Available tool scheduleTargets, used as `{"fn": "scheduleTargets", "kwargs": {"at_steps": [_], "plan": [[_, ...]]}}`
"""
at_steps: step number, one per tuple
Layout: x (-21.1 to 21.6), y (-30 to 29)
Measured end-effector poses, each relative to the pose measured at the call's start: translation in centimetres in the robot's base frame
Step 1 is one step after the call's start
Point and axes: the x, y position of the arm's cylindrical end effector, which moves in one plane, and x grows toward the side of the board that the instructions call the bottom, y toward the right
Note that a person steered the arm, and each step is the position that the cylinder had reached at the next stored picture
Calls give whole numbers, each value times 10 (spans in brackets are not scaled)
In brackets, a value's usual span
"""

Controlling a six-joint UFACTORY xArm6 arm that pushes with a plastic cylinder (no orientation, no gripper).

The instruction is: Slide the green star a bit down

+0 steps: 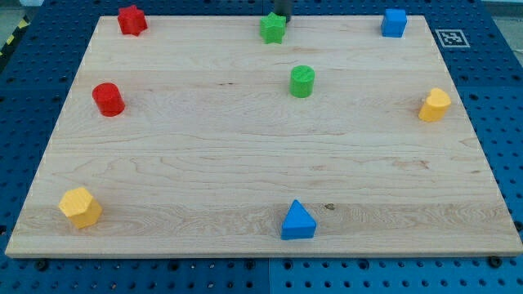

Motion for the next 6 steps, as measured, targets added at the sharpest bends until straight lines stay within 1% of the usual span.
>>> {"fn": "scheduleTargets", "kwargs": {"at_steps": [1, 3, 4, 5, 6], "plan": [[0, -5], [-4, -41], [12, -50], [17, -44], [16, -13]]}}
